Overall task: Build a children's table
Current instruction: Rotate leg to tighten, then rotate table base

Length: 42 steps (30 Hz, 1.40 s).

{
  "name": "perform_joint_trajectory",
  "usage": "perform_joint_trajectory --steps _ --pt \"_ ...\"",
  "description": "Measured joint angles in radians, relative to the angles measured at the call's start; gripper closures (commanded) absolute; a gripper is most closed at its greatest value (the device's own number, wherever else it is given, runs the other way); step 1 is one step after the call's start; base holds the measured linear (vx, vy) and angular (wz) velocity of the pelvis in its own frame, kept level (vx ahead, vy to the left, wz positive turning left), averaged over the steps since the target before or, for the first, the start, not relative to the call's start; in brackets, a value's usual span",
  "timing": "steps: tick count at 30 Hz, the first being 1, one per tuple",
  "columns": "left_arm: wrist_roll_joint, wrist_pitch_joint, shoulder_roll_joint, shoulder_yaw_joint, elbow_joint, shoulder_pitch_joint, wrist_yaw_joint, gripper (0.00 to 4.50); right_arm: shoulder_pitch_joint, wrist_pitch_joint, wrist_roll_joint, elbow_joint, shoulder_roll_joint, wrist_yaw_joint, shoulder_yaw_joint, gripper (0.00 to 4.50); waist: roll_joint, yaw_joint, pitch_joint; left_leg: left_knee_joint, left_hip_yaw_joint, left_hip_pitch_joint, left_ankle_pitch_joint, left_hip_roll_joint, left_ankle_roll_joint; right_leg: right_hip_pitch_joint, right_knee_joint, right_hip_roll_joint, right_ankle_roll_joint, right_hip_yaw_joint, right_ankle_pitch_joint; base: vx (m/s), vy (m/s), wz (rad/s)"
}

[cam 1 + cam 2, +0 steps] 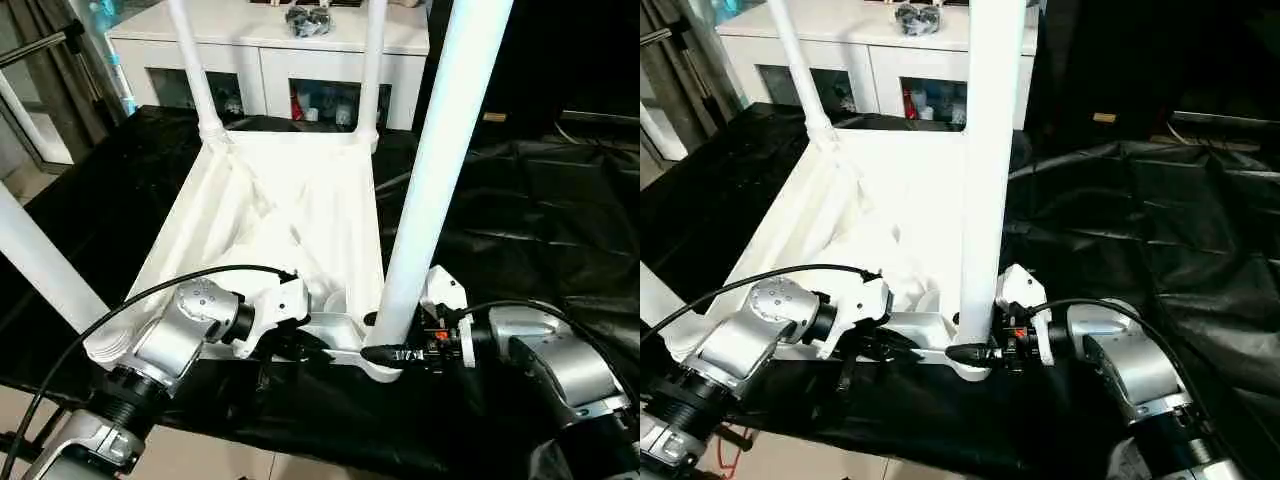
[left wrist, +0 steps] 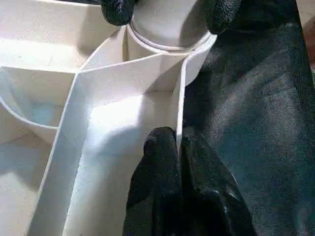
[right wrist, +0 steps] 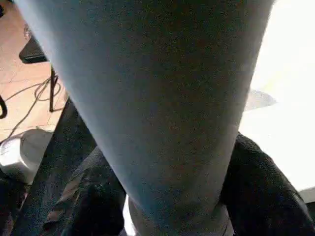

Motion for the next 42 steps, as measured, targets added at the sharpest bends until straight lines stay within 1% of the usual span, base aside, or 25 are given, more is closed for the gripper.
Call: perform_joint_trajectory --steps 2,4,5,8,10,12,14,15,16,17,19,20,22,24,25,26,28,29,30,31,33,35,38,40,42 --pt "0.001 0.031 -0.009 0.006 -0.017 0.011 0.023 4.5 0.014 0.001 0.0 -0.01 0.003 -0.02 -0.01 2.31 0.001 0.001 -0.001 0.0 0.0 0.0 0.0 0.0 0.0 0.0 0.0 0.0 0.0 0.001 0.0 0.0 0.0 0.0" --pt "0.015 0.082 -0.029 0.018 -0.042 0.023 0.092 4.5 0.032 0.003 -0.009 -0.008 0.037 -0.097 -0.042 2.32 0.001 -0.003 -0.001 0.0 0.0 0.001 0.0 0.0 0.0 0.001 0.001 0.0 0.0 0.002 0.0 0.0 0.0 0.0" --pt "0.026 0.115 -0.054 0.031 -0.05 0.027 0.147 4.5 0.033 0.003 -0.02 0.002 0.068 -0.165 -0.069 2.33 0.003 -0.009 -0.002 0.001 0.0 0.001 0.0 -0.001 0.0 0.001 0.001 0.0 0.0 0.004 0.0 0.0 0.0 0.0" --pt "0.049 0.221 -0.112 0.046 -0.108 0.048 0.273 4.5 0.036 0.006 -0.045 0.02 0.131 -0.32 -0.114 2.41 0.002 -0.039 -0.002 0.002 0.001 0.003 0.0 -0.001 0.0 0.0 0.002 0.0 0.006 0.006 -0.003 0.0 0.0 0.0" --pt "0.06 0.269 -0.136 0.059 -0.151 0.075 0.332 4.5 0.038 0.006 -0.055 0.025 0.165 -0.383 -0.125 2.44 0.003 -0.054 -0.002 0.002 0.0 0.004 0.0 -0.001 0.0 0.0 0.002 0.001 0.007 0.005 -0.003 0.0 0.0 0.0" --pt "0.071 0.294 -0.153 0.066 -0.178 0.091 0.372 4.5 0.039 0.006 -0.067 0.024 0.191 -0.441 -0.128 2.46 0.004 -0.064 -0.003 0.001 -0.001 0.004 0.0 -0.001 0.0 0.0 0.002 0.002 0.007 0.005 -0.003 0.0 0.0 0.0" --pt "0.075 0.312 -0.173 0.067 -0.184 0.094 0.403 4.5 0.037 0.006 -0.08 0.024 0.204 -0.48 -0.13 2.46 0.004 -0.068 -0.004 0.001 -0.001 0.003 0.0 -0.001 0.0 0.0 0.002 0.002 0.008 0.005 -0.004 0.0 0.0 0.0" --pt "0.076 0.314 -0.177 0.067 -0.184 0.094 0.411 4.5 0.036 0.008 -0.082 0.025 0.21 -0.488 -0.135 2.46 0.005 -0.067 -0.005 0.001 -0.001 0.003 0.0 -0.001 0.0 0.0 0.002 0.002 0.008 0.006 -0.004 0.0 0.0 0.0" --pt "0.076 0.315 -0.179 0.067 -0.184 0.095 0.416 4.5 0.035 0.01 -0.083 0.027 0.214 -0.491 -0.139 1.93 0.005 -0.067 -0.005 0.001 -0.001 0.003 0.0 -0.001 0.0 -0.001 0.002 0.002 0.009 0.006 -0.004 0.0 0.0 0.0" --pt "0.076 0.304 -0.179 0.066 -0.18 0.094 0.416 4.5 0.034 0.016 -0.081 0.028 0.22 -0.491 -0.146 1.8 0.006 -0.066 -0.006 0.0 -0.001 0.003 0.0 -0.001 0.0 -0.001 0.002 0.002 0.009 0.006 -0.005 0.0 0.0 0.0" --pt "0.08 0.286 -0.177 0.065 -0.172 0.094 0.419 4.5 0.034 0.021 -0.067 0.028 0.232 -0.491 -0.15 1.74 0.008 -0.066 -0.007 0.0 -0.002 0.003 0.0 -0.001 0.0 -0.001 0.001 0.002 0.009 0.006 -0.005 0.0 0.0 0.0" --pt "0.082 0.274 -0.176 0.063 -0.168 0.093 0.42 4.5 0.034 0.02 -0.066 0.028 0.231 -0.492 -0.15 1.44 0.01 -0.066 -0.008 -0.001 -0.002 0.002 0.0 -0.001 0.0 -0.001 0.001 0.002 0.009 0.006 -0.005 0.0 0.0 0.0" --pt "0.083 0.257 -0.174 0.06 -0.162 0.092 0.42 4.5 0.034 0.015 -0.067 0.028 0.228 -0.492 -0.148 1.36 0.011 -0.065 -0.008 -0.001 -0.002 0.002 0.0 -0.001 0.0 -0.001 0.001 0.002 0.009 0.006 -0.005 0.0 0.0 0.0" --pt "0.084 0.214 -0.171 0.046 -0.125 0.069 0.42 4.5 0.036 -0.005 -0.069 0.028 0.199 -0.483 -0.142 1.36 0.012 -0.06 -0.008 -0.001 -0.002 0.001 0.0 -0.002 0.0 -0.002 0.001 0.002 0.01 0.006 -0.005 0.0 0.0 0.0" --pt "0.084 0.2 -0.171 0.045 -0.111 0.064 0.419 4.5 0.037 -0.004 -0.066 0.026 0.187 -0.473 -0.145 1.36 0.01 -0.059 -0.006 0.0 -0.002 0.001 0.0 -0.002 0.0 -0.002 0.001 0.002 0.01 0.006 -0.005 0.0 0.0 0.0" --pt "0.084 0.187 -0.171 0.042 -0.09 0.05 0.419 4.5 0.042 -0.002 -0.053 0.02 0.158 -0.449 -0.153 1.36 0.01 -0.053 -0.006 0.001 -0.002 0.0 0.0 -0.002 0.0 -0.002 0.001 0.001 0.01 0.006 -0.005 0.0 0.0 0.0" --pt "0.081 0.167 -0.173 0.053 -0.071 0.039 0.427 4.5 0.049 0.009 -0.034 -0.005 0.101 -0.39 -0.174 1.36 0.006 -0.051 -0.003 0.0 -0.001 -0.001 0.0 -0.002 0.0 -0.002 0.001 0.001 0.01 0.007 -0.004 0.0 0.0 0.0" --pt "0.072 0.171 -0.174 0.068 -0.071 0.039 0.427 4.05 0.061 0.019 -0.015 -0.025 0.068 -0.35 -0.189 1.32 0.005 -0.051 -0.001 0.001 -0.001 -0.001 0.0 -0.002 0.0 -0.003 0.001 0.001 0.011 0.006 -0.004 0.0 0.0 0.0" --pt "0.058 0.176 -0.174 0.079 -0.072 0.039 0.427 3.93 0.075 0.027 0.001 -0.047 0.028 -0.308 -0.191 1.32 0.006 -0.051 0.0 0.0 -0.001 -0.002 0.0 -0.002 0.0 -0.003 0.0 0.001 0.011 0.006 -0.004 0.0 0.0 0.0" --pt "0.039 0.181 -0.174 0.099 -0.077 0.044 0.428 3.93 0.085 0.036 0.018 -0.061 -0.003 -0.267 -0.193 1.32 0.005 -0.052 0.001 0.0 -0.001 -0.003 0.0 -0.002 0.0 -0.004 -0.001 0.001 0.011 0.006 -0.003 0.0 0.0 0.0" --pt "-0.004 0.187 -0.168 0.139 -0.132 0.057 0.415 3.73 0.104 0.058 0.046 -0.081 -0.057 -0.201 -0.211 1.32 0.004 -0.051 0.002 -0.001 -0.001 -0.006 0.0 -0.001 0.001 -0.005 -0.002 0.002 0.006 0.004 0.001 0.0 0.0 0.0" --pt "-0.037 0.189 -0.151 0.144 -0.185 0.072 0.392 3.5 0.104 0.073 0.07 -0.092 -0.098 -0.162 -0.222 1.32 0.006 -0.045 0.001 -0.001 -0.001 -0.007 0.001 0.0 0.006 -0.005 -0.004 0.002 0.006 0.004 0.001 0.0 0.0 0.0" --pt "-0.059 0.175 -0.128 0.145 -0.252 0.132 0.376 3.39 0.13 0.151 0.131 -0.168 -0.182 -0.084 -0.227 1.32 0.007 -0.03 0.002 -0.002 -0.001 -0.008 0.0 0.0 0.007 -0.005 -0.006 0.002 0.006 0.003 0.0 0.0 0.0 0.0" --pt "-0.074 0.186 -0.115 0.154 -0.296 0.167 0.374 3.39 0.147 0.172 0.152 -0.211 -0.195 -0.059 -0.224 1.32 0.006 -0.023 0.002 -0.002 -0.001 -0.008 0.0 0.0 0.007 -0.005 -0.006 0.002 0.006 0.002 0.0 0.0 0.0 0.0" --pt "-0.101 0.248 -0.104 0.177 -0.375 0.197 0.375 3.39 0.151 0.172 0.148 -0.225 -0.179 -0.055 -0.196 1.32 0.008 -0.02 0.002 -0.001 -0.001 -0.008 0.0 0.0 0.007 -0.005 -0.006 0.002 0.006 0.003 0.001 0.0 0.0 0.0"
